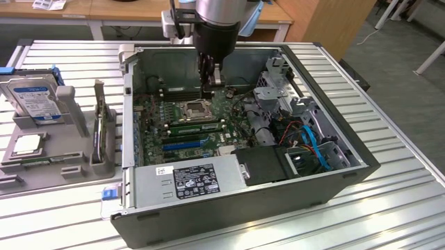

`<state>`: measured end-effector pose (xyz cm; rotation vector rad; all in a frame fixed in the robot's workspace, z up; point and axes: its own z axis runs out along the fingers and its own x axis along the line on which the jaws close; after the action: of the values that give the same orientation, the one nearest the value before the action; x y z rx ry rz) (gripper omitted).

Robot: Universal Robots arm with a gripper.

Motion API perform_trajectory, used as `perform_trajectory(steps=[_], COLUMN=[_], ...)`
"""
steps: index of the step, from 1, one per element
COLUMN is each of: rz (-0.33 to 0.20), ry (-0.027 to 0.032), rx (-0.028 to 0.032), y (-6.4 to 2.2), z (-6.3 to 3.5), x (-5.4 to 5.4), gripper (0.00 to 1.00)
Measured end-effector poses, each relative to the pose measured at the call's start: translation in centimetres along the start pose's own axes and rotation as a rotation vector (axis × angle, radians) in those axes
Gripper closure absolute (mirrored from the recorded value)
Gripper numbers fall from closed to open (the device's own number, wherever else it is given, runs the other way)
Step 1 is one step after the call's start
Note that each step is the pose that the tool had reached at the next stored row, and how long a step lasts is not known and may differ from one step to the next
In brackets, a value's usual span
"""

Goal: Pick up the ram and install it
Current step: 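Press down the ram until it locks into place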

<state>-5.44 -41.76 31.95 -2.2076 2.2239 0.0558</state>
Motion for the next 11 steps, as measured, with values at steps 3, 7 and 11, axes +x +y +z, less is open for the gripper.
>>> perform_trajectory(steps=[3, 7, 11], rz=[0.0, 0.0, 0.0], ry=[0.0, 0.0001, 0.0002], rx=[0.0, -0.0001, -0.0001], y=[0.0, 0.01, 0.02], z=[-0.11, -0.33, -1.02], x=[0.0, -0.01, -0.03], gripper=[0.9, 0.9, 0.9])
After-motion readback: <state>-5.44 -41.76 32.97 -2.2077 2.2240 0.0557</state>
